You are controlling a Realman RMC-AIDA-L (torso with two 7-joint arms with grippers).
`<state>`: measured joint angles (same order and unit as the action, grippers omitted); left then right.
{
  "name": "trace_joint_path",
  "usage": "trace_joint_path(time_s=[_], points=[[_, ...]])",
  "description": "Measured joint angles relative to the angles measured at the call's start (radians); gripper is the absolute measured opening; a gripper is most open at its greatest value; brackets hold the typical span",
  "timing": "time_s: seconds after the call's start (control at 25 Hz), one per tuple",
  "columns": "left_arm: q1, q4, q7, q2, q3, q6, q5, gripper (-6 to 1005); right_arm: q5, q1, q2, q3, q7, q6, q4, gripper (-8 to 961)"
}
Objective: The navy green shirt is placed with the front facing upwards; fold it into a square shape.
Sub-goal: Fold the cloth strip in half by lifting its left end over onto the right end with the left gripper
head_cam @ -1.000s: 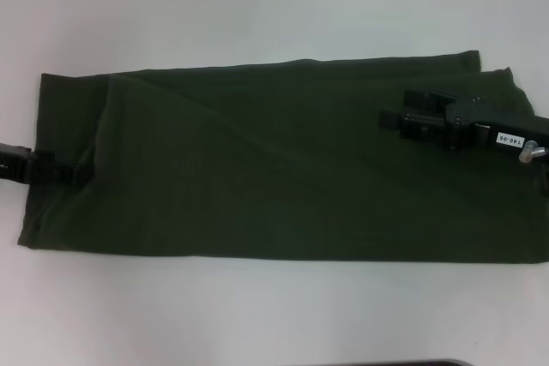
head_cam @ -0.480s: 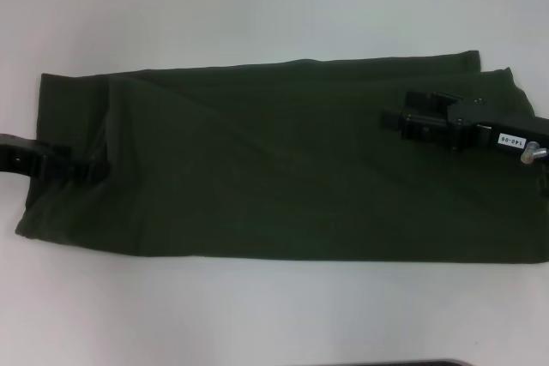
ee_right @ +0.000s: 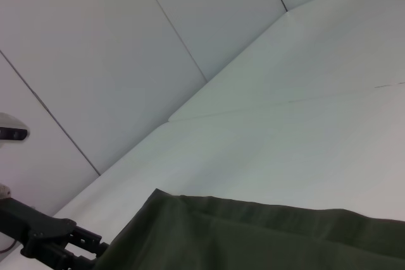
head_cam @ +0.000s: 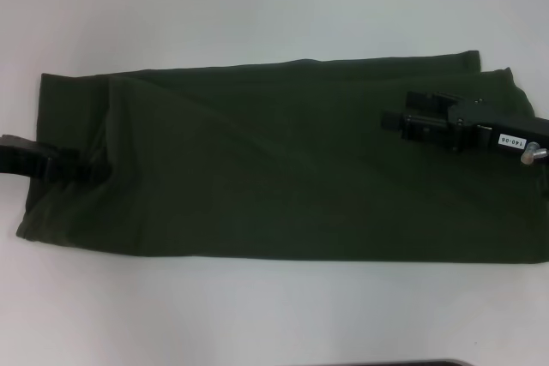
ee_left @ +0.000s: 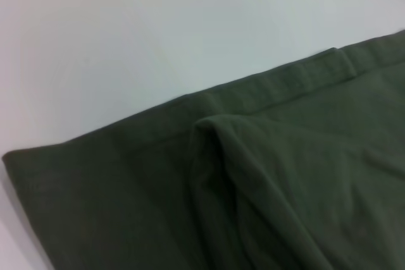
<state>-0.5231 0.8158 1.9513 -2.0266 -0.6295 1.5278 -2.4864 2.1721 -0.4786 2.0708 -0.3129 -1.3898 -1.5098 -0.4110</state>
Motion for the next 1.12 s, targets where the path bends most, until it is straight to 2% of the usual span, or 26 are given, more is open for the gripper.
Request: trace_joint_path(time_s=[0.52,1.12], points=[[-0.007,-0.004,0.019,-0.001,-0.007,-0.005,-0.015,654,0.000,0.002,0.000,0.002,0.000,-0.004,0.000,917],[-0.009,0.001,0.017,-0.002,-0.010,-0.020,-0.024,79,-0.002,0.020,-0.001,0.026,0.000,-0.032,-0.002,915]])
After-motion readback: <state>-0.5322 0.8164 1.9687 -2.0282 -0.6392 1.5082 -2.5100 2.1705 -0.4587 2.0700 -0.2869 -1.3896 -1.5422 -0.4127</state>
